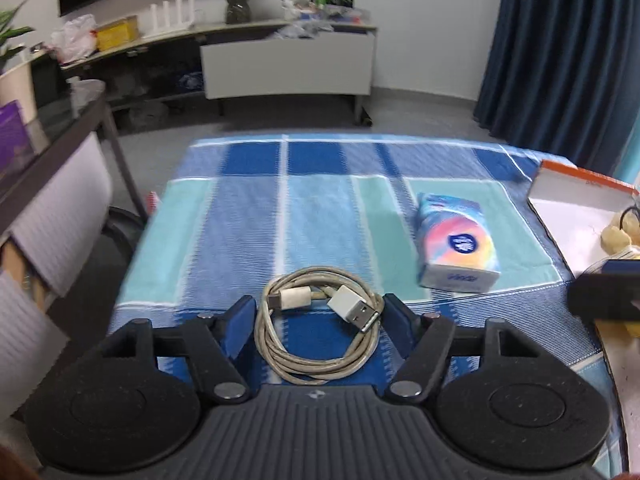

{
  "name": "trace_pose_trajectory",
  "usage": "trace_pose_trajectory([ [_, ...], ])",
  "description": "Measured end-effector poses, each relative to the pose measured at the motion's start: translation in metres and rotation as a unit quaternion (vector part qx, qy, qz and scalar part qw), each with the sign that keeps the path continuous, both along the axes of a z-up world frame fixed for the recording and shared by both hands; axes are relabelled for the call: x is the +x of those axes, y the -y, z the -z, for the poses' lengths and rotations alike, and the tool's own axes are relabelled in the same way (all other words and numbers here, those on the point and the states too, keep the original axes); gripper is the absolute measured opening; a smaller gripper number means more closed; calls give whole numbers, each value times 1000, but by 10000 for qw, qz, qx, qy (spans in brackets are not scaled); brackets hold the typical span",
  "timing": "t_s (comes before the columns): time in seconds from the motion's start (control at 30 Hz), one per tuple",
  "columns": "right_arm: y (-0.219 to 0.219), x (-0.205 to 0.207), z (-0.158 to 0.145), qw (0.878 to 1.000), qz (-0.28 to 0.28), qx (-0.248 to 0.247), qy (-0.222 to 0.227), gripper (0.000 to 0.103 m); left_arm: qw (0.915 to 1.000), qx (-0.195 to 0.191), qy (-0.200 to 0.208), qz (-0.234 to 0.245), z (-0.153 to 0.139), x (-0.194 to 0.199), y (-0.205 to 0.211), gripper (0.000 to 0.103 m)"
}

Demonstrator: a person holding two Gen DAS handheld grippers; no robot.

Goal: Organize soft objects
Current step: 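Grasp the coiled white cable with the left gripper while the right gripper grasps the Vinda tissue pack, then carry the cable over the white box with the left gripper while the right gripper carries the tissue pack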

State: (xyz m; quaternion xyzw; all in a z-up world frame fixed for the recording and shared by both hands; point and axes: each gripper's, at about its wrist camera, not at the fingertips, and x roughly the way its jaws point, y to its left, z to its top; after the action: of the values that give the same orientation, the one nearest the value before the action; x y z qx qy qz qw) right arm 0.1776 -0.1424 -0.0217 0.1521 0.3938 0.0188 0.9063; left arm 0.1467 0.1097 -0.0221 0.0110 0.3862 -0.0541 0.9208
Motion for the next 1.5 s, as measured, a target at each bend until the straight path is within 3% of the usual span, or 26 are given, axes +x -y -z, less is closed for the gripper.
trace_pose_trajectory([
  [0.23,-28,49,22,9971,651,214,-322,83,9996,18,100,-269,-17,-8,-24,70],
  [0.43,-54,87,47,9928,952,-328,-650,86,9991,-144,116,-376,-16,-1,-31,70],
  [0.53,-65,95,51,9915,862,-782,-581,88,9986,-254,127,-452,-16,-1,-35,70],
  [0.6,-67,96,50,9906,768,-1003,-522,65,9983,-266,148,-495,-17,-1,-37,70],
  [0.63,-65,93,49,9917,689,-961,-503,64,9982,-261,174,-503,-18,-2,-37,70],
  [0.83,-58,49,28,9965,254,-765,-206,64,9978,-333,252,-520,-27,-12,-34,69],
  [1.13,-58,-30,-14,9952,-197,-960,13,64,9978,-315,381,-439,-47,-50,-15,69],
  [1.5,-37,-109,-38,9941,-159,-1048,244,64,9975,-329,238,-580,-54,-102,9,69],
])
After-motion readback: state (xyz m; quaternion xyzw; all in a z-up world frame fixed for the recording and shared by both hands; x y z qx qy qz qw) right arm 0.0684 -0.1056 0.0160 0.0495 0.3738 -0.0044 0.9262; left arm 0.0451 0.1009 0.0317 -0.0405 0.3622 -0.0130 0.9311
